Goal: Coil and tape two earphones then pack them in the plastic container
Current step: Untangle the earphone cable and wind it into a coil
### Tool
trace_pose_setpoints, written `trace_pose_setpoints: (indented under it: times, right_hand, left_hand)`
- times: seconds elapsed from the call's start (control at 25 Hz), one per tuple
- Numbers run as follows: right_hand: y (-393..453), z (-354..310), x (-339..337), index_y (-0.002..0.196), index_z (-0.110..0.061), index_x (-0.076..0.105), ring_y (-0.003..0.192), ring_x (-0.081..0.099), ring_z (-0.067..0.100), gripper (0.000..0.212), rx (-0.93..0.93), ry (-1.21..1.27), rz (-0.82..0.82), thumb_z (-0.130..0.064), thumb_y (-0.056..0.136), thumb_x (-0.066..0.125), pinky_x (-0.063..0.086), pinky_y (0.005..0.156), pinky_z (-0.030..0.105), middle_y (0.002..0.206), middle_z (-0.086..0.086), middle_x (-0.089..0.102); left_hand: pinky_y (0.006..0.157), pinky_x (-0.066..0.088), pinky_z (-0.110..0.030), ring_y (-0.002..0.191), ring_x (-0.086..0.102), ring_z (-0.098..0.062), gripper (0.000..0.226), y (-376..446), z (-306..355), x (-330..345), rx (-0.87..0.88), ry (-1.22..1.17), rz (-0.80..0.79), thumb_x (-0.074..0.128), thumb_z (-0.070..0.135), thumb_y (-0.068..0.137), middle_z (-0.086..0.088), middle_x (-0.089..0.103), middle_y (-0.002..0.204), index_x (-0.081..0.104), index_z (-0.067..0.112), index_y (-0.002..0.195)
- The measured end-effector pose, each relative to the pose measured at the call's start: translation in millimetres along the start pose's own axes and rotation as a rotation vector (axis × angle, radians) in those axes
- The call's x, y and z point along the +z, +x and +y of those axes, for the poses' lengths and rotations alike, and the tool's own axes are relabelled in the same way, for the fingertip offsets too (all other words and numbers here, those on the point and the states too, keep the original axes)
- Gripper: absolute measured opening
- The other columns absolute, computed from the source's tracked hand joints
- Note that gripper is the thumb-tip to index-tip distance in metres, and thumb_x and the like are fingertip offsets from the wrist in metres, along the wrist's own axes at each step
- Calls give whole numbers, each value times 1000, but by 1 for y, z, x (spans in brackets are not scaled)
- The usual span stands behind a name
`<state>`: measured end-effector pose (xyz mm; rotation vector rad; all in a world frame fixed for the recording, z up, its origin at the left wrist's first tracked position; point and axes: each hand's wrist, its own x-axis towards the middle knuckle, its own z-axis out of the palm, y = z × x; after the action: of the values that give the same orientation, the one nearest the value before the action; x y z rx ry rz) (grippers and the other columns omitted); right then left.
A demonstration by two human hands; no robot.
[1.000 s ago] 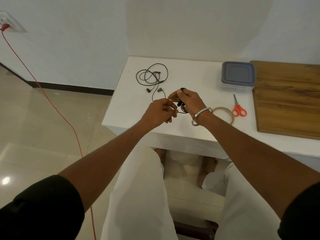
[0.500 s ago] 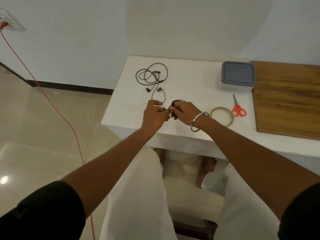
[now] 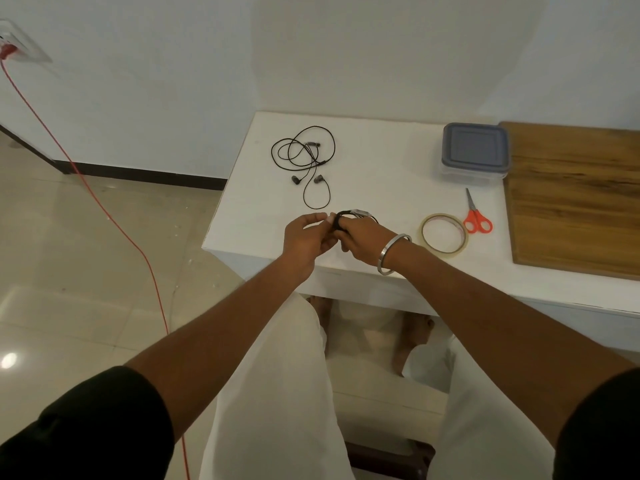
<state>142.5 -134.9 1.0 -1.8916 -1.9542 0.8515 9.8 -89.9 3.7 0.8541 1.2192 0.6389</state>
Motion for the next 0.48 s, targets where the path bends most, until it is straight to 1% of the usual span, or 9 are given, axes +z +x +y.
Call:
trace_pose_setpoints:
  times: [0.04,0.12,0.2,0.28,0.36,0.44,0.48]
  right_hand:
    - [0,-1,0,102,-7,53,75,56,18,17,13,-11,-13,-13,99,37,51,78,38,83,5,58]
    - [0,-1,-1,106,-6,52,78,58,22,16,27,-46,-21,-5,95,40,51,77,40,82,6,57]
    - [-2,-3,-4,106,-2,54,85,60,28,19,48,-88,-35,2,91,42,50,80,40,85,11,60]
    - [-4,-3,-7,100,-1,56,89,61,31,18,64,-107,-53,2,92,41,48,82,40,92,18,64]
    - [-6,-6,-7,102,-5,53,85,61,28,16,73,-81,-44,-4,95,38,49,76,36,92,18,64]
    - [-4,-5,-6,101,-11,48,73,57,21,13,105,3,-22,-10,98,36,46,66,28,89,18,62]
    - [-1,-4,-5,103,-11,47,69,55,20,13,127,36,-7,-12,99,35,46,65,29,87,19,62]
  left_hand:
    - [75,59,-25,82,70,-20,18,1,-1,0,4,3,-22,63,12,93,-13,71,95,65,6,110]
    - [81,58,-28,91,70,-22,20,2,0,-1,8,13,-90,60,14,95,-13,71,100,68,6,111]
    - [86,57,-32,97,69,-24,28,1,2,-2,13,15,-185,67,16,90,-14,71,105,67,5,115]
    - [86,56,-31,98,69,-22,36,0,4,-3,20,28,-238,72,13,85,-14,71,108,65,4,120]
    - [84,56,-28,95,68,-19,35,1,3,-3,34,28,-237,70,8,86,-12,71,104,65,4,120]
    - [83,55,-26,91,68,-17,33,1,1,-4,61,37,-235,66,3,88,-7,72,97,64,5,121]
    - [82,55,-26,91,67,-18,34,1,0,-4,75,50,-236,65,1,88,-7,71,96,64,6,122]
